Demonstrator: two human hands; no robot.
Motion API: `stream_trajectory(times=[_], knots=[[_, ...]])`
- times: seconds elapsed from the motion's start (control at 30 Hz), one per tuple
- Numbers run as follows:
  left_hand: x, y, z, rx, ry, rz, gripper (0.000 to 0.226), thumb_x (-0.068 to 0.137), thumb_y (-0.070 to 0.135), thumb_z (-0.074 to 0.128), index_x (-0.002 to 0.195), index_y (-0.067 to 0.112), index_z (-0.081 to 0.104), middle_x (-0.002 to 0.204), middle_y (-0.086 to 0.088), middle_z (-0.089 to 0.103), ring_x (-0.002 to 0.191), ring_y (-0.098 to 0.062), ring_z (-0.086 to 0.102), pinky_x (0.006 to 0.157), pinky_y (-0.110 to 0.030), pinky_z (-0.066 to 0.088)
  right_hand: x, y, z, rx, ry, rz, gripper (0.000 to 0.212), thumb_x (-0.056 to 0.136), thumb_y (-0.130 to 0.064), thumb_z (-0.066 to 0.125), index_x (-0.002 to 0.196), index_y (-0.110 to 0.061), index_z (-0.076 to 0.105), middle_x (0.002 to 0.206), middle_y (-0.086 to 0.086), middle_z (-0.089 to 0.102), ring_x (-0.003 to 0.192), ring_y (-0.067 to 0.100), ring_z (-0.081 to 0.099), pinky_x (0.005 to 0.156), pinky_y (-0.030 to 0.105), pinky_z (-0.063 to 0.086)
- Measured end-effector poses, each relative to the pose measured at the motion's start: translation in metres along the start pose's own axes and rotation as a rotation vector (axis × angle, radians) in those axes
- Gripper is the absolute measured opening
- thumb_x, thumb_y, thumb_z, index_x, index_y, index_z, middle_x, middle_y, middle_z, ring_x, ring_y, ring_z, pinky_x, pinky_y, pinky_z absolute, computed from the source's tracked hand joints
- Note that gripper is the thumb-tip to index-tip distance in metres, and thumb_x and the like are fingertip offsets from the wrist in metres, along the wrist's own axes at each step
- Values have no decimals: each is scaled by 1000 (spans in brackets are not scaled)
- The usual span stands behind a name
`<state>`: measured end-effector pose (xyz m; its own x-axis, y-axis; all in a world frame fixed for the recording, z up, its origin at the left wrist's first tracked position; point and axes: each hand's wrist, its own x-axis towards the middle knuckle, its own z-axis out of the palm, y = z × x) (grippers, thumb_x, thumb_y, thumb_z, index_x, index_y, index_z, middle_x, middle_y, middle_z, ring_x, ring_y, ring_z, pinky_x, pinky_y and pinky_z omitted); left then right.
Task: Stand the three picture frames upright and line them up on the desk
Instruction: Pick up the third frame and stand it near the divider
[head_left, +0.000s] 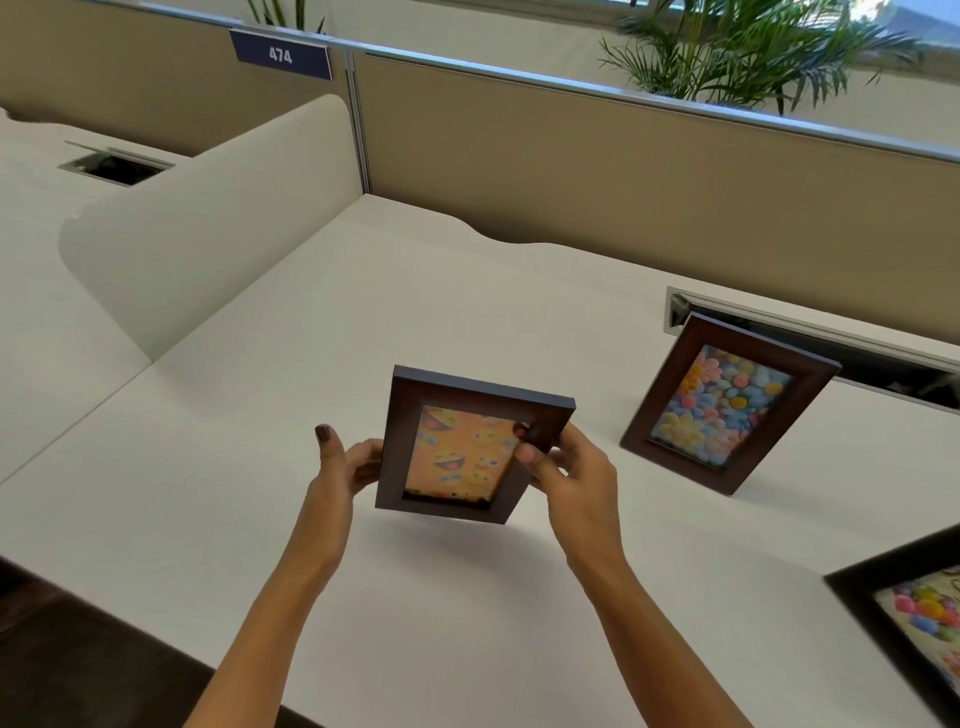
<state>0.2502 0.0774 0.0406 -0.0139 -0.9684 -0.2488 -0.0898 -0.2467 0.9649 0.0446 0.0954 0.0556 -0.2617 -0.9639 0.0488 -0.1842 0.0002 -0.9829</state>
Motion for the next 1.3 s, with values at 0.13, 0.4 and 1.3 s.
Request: stream_trajectory(times=[0.13, 0.4, 1.3], knots=[[0, -2, 4, -11, -69, -21, 82, 74, 72, -1, 118, 36, 58, 114, 9, 68, 112, -6, 58, 108, -31, 28, 4, 1, -2, 39, -38, 33, 29, 87, -16, 62, 91, -45, 63, 91, -13, 71, 92, 24, 66, 78, 47, 58], [-7, 8, 12, -83, -66, -39, 65, 72, 72, 7, 102, 45, 58, 90, 24, 72, 89, 5, 66, 69, -9, 49, 11, 0, -3, 43, -83, 67, 22, 88, -21, 62, 99, -40, 62, 97, -7, 72, 88, 19, 68, 76, 45, 59], [28, -25, 11, -192, 313, -89, 36, 97, 35, 32, 87, 28, 66, 84, 5, 68, 81, -5, 62, 65, -22, 45, 44, -7, 23, -159, -271, 109, 37, 89, -26, 60, 125, -17, 56, 117, 7, 67, 102, 28, 64, 91, 52, 52]])
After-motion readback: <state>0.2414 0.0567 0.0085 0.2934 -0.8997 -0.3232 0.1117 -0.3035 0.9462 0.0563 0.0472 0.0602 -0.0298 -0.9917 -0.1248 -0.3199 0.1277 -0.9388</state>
